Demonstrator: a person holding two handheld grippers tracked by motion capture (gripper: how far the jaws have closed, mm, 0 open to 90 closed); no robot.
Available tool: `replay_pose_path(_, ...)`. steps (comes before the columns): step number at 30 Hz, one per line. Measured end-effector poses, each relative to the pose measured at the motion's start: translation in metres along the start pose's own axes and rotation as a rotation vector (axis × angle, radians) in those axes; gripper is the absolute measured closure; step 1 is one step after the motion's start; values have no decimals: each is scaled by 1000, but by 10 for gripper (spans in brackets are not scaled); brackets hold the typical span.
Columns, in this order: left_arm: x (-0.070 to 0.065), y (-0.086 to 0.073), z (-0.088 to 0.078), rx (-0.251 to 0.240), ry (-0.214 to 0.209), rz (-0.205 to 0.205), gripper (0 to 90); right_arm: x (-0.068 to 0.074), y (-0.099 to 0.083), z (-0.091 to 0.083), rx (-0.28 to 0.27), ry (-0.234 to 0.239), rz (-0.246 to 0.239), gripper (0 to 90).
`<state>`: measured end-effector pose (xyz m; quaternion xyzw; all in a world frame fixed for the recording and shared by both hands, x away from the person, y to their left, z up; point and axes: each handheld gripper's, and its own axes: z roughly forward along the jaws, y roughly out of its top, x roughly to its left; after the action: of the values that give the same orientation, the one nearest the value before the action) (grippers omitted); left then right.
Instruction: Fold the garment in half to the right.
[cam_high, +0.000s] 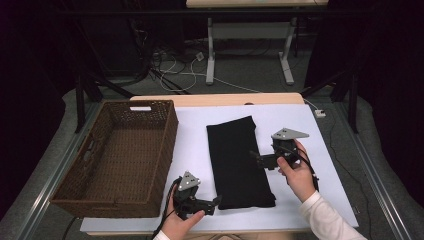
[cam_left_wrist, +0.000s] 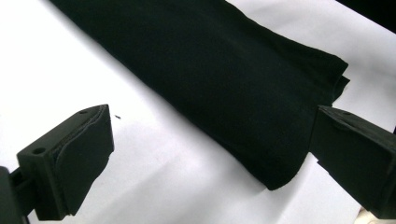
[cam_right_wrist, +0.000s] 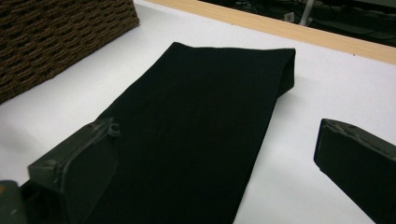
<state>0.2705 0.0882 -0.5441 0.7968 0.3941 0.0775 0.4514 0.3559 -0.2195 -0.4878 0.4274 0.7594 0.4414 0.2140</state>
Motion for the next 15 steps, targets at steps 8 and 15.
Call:
replay_pose_path(8,0,0,1,11,-1,17,3,6,-18,-9,-35,-1,2,5)
replay_pose_path(15,3,4,1,11,-1,-11,3,11,-30,-19,-43,12,-4,7)
